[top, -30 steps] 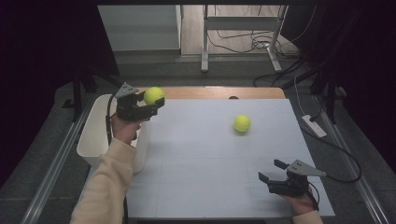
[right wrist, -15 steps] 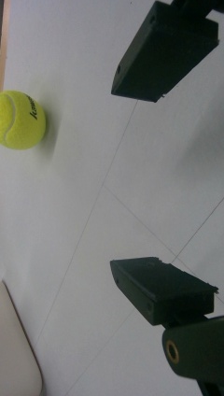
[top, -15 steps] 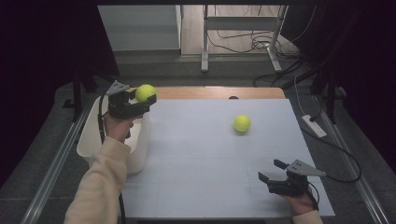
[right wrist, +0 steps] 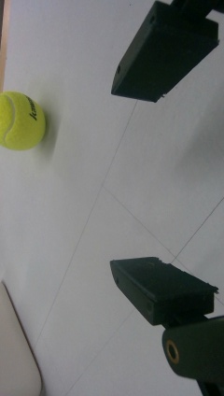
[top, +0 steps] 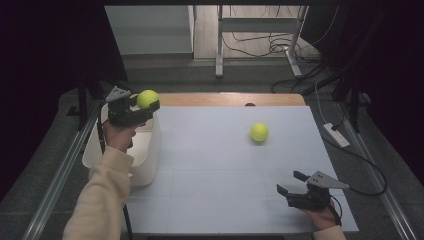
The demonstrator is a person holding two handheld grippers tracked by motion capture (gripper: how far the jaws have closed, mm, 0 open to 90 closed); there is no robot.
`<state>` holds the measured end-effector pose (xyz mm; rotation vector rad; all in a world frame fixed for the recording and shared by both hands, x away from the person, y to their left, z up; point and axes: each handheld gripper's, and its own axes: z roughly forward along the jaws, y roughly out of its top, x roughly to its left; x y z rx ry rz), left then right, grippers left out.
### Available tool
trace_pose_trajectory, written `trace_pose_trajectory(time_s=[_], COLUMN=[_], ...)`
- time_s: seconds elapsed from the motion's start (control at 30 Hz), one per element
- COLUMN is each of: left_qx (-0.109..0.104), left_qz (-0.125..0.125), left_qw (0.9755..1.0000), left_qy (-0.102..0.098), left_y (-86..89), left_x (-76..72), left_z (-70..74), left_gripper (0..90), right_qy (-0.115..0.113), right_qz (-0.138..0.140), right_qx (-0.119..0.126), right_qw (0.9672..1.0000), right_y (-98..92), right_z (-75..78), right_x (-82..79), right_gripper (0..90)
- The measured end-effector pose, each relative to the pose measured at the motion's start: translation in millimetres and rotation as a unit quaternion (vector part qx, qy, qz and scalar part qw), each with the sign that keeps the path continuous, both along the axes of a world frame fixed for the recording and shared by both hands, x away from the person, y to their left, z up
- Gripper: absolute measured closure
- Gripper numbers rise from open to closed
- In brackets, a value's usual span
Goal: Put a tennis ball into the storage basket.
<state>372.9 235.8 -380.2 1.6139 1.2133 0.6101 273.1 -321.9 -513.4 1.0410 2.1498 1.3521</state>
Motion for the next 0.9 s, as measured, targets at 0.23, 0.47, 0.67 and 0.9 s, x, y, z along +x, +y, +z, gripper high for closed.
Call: trace_pose_trajectory(time_s=[0.23, 0.47, 0.67, 0.9], left_qx=[-0.001, -0.002, 0.0, 0.001], left_qz=[0.014, 0.029, 0.044, 0.065], left_qw=[0.9999, 0.9996, 0.9989, 0.9976], left_qy=[0.005, 0.006, 0.015, 0.025], left_y=[9.1, 18.8, 27.1, 39.0], left_x=[0.2, 0.2, 1.7, 2.9], left_z=[-1.7, -2.9, -4.7, -8.3], left_gripper=[26.6, 26.6, 26.6, 26.6], right_qy=[-0.001, -0.001, -0.001, 0.0], right_qz=[0.0, 0.0, 0.0, 0.0], right_qx=[0.002, 0.001, -0.001, 0.0], right_qw=[1.0, 1.0, 1.0, 1.0], right_y=[-0.2, -0.3, 0.1, 0.5], right_z=[0.1, -0.1, 0.0, -0.2], right_x=[0.0, 0.2, 0.0, 0.2], right_gripper=[13.8, 13.8, 13.9, 13.8])
